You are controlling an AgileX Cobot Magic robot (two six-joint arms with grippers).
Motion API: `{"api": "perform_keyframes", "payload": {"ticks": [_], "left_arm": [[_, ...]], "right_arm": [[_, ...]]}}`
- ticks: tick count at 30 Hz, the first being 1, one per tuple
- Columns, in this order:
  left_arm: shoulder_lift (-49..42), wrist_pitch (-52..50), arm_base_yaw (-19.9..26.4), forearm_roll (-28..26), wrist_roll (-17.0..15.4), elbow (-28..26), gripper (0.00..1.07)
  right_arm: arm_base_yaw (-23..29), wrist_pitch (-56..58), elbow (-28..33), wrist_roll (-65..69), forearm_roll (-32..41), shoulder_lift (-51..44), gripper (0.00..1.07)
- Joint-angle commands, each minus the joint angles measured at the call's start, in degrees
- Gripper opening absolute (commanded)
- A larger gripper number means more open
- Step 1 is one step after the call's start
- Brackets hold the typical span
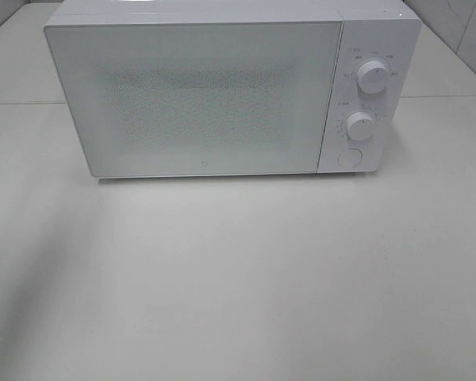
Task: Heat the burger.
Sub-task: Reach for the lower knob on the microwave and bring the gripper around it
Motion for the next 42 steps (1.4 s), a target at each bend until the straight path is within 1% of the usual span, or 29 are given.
{"api": "perform_keyframes", "payload": {"ticks": [1,2,3,4,5,6,7,8,9,10,11,12,14,15,16,17,18,19,20,21,22,23,25,26,28,33,34,40,42], "left_arm": [[-2.6,2.1,10.4,0.3,5.4,1.8,1.01],[-2.6,2.1,10.4,0.3,5.4,1.8,1.01],[-3.4,1.9,12.5,0.2,6.0,2.6,1.01],[-3.4,1.9,12.5,0.2,6.0,2.6,1.01],[-5.2,1.8,15.0,-0.3,6.2,4.6,1.01],[-6.5,1.8,15.5,-1.1,6.2,6.0,1.01],[-6.5,1.8,15.5,-1.1,6.2,6.0,1.01],[-9.6,1.5,15.6,-2.9,6.1,9.3,1.01],[-11.5,1.4,15.6,-4.1,6.0,11.1,1.01],[-11.5,1.4,15.6,-4.1,6.0,11.1,1.01],[-15.7,0.2,15.6,-6.1,5.7,14.9,1.01],[-15.7,0.2,15.6,-6.1,5.7,14.9,1.01],[-26.1,-4.4,15.6,-7.8,5.7,22.9,1.01],[-26.1,-4.4,15.6,-7.8,5.7,22.9,1.01],[-28.9,-5.8,15.6,-8.0,5.7,24.8,1.01],[-34.2,-8.3,15.6,-8.3,5.7,27.7,1.01],[-34.2,-8.3,15.6,-8.3,5.7,27.7,1.01],[-37.1,-9.3,15.6,-8.3,5.7,29.2,1.01],[-42.6,-10.4,15.6,-8.3,5.7,31.2,1.01],[-42.6,-10.4,15.6,-8.3,5.7,31.2,1.01],[-47.0,-9.3,15.6,-8.0,5.7,32.0,1.01],[-47.0,-9.3,15.6,-8.0,5.7,32.0,1.01],[-53.2,-8.5,15.6,-7.8,5.7,32.4,1.01],[-53.2,-8.5,15.6,-7.8,5.7,32.4,1.01],[-58.8,-7.4,15.6,-7.8,5.7,33.2,1.01],[-65.0,-7.4,15.6,-7.8,5.6,33.3,1.01],[-68.1,-7.4,15.6,-7.7,5.3,33.3,1.01],[-75.1,-7.4,15.6,-7.4,4.5,33.3,1.01],[-76.7,-7.4,15.6,-6.6,3.1,33.4,1.01]], "right_arm": [[-0.2,-0.2,0.1,-0.4,0.0,-1.8,0.91],[-0.2,-0.2,0.1,-0.4,0.0,-1.8,0.91],[-0.2,-0.2,0.1,-0.4,0.0,-1.8,0.91],[-0.2,-0.2,0.1,-0.4,0.0,-1.8,0.91],[-0.2,-0.2,0.1,-0.4,0.0,-1.8,0.91],[-0.2,-0.2,0.1,-0.4,0.0,-1.8,0.91],[-0.2,-0.2,0.1,-0.4,0.0,-1.8,0.91],[-0.2,-0.2,0.1,-0.4,0.0,-1.8,0.91],[-0.2,-0.2,0.1,-0.4,0.0,-1.8,0.91],[-0.2,-0.2,0.1,-0.4,0.0,-1.8,0.91],[-0.2,-0.2,0.1,-0.4,0.0,-1.8,0.91],[-0.2,-0.2,0.1,-0.4,0.0,-1.8,0.91],[-0.2,-0.2,0.1,-0.4,0.0,-1.8,0.91],[-0.2,-0.2,0.1,-0.4,0.0,-1.8,0.91],[-0.2,-0.2,0.1,-0.4,0.0,-1.8,0.91],[-0.2,-0.2,0.1,-0.4,0.0,-1.8,0.91],[-0.2,-0.2,0.1,-0.4,0.0,-1.8,0.91],[-0.2,-0.2,0.1,-0.4,0.0,-1.8,0.91],[-0.2,-0.2,0.1,-0.4,0.0,-1.8,0.91],[-0.2,-0.2,0.1,-0.4,0.0,-1.8,0.91],[-0.2,-0.2,0.1,-0.4,0.0,-1.8,0.91],[-0.2,-0.2,0.1,-0.4,0.0,-1.8,0.91],[-0.2,-0.2,0.1,-0.4,0.0,-1.8,0.91],[-0.2,-0.2,0.1,-0.4,0.0,-1.8,0.91],[-0.2,-0.2,0.1,-0.4,0.0,-1.8,0.91],[-0.2,-0.2,0.1,-0.4,0.0,-1.8,0.91],[-0.2,-0.2,0.1,-0.4,0.0,-1.8,0.91],[-0.2,-0.2,0.1,-0.4,0.0,-1.8,0.91],[-0.2,-0.2,0.1,-0.4,0.0,-1.8,0.91]]}}
